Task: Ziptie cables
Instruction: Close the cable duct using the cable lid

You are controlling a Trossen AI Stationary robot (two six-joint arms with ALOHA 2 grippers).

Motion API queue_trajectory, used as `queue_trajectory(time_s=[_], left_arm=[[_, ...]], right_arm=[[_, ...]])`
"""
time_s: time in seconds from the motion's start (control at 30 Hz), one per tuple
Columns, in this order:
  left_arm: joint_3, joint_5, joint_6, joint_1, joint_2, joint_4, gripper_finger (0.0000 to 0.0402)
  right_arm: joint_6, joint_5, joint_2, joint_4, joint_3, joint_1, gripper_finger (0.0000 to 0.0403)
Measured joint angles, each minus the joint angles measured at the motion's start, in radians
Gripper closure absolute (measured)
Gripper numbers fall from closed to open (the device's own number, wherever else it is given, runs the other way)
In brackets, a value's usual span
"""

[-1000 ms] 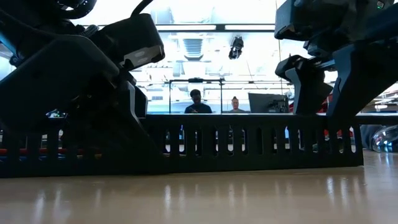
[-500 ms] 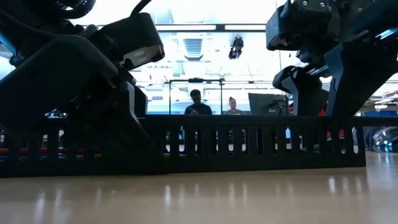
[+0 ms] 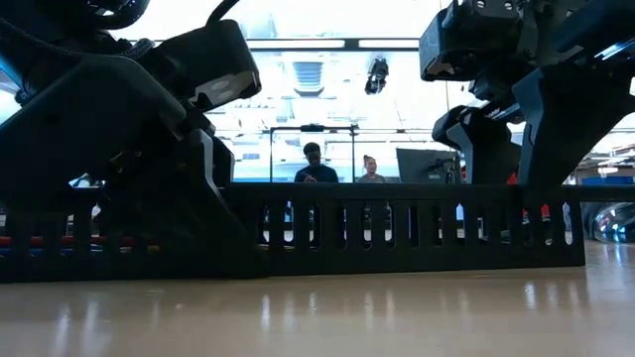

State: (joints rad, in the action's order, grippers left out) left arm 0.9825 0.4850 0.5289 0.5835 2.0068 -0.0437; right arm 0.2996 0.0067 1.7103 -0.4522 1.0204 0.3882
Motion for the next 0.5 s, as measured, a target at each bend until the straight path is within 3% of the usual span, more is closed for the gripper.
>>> queue_trajectory(time_s=[0.3,0.5], left_arm=[[0.000,-0.002,-0.013,-0.003,-0.040,0.007,0.0147],[0.005,0.023,-0.047,-0.009,-0.059,0.006,0.0149]], right_arm=[[0.008,-0.001,0.002,0.020,0.002,0.000,0.0184],[-0.003,0.000,0.005,0.064,0.002,-0.002,0.0181]])
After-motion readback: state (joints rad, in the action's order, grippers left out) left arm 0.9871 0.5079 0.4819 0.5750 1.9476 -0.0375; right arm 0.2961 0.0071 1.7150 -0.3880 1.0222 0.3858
